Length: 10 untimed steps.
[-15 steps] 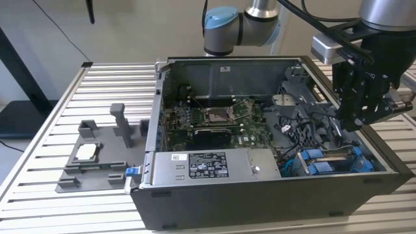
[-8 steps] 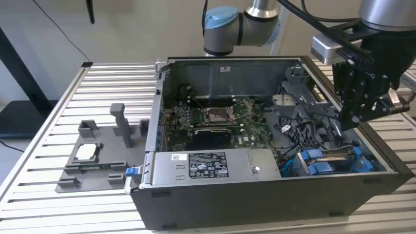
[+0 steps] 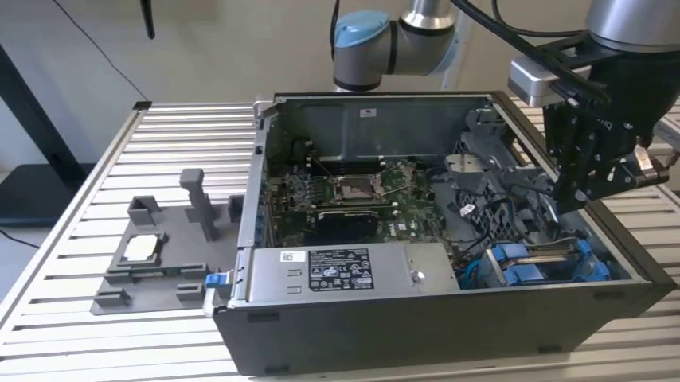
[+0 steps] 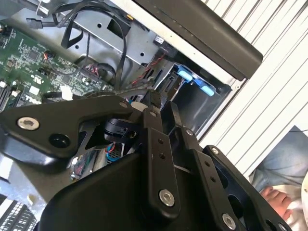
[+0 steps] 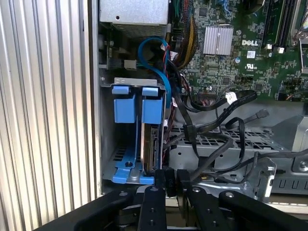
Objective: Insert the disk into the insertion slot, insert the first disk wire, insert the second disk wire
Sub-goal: 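Insert the first disk wire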
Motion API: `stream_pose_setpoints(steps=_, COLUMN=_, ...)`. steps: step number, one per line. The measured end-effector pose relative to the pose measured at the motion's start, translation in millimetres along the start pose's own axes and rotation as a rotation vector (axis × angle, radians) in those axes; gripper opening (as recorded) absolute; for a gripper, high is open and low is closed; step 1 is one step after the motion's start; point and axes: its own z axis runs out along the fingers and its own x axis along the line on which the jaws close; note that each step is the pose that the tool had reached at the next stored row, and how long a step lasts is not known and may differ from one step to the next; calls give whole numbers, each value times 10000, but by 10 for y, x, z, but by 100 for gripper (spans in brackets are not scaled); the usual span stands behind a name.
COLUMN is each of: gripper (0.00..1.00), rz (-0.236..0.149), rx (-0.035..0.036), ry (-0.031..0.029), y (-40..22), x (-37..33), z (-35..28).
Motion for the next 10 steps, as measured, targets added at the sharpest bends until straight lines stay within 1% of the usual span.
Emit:
stream_pose_setpoints(steps=6, gripper=25, rz=1, rx=1, ry=-2, y=3, x=-4, z=17)
stream_pose_setpoints(steps=8, gripper=23, rz=0, rx=0, ry=-1, y=3, x=-3, z=17)
stream_pose_setpoints(steps=9, gripper=19, rz=0, rx=0, ry=-1, y=3, x=-4, z=17)
stream_pose_setpoints(steps=10, gripper=19, rz=0, rx=0, ry=0, y=3, x=-4, z=16)
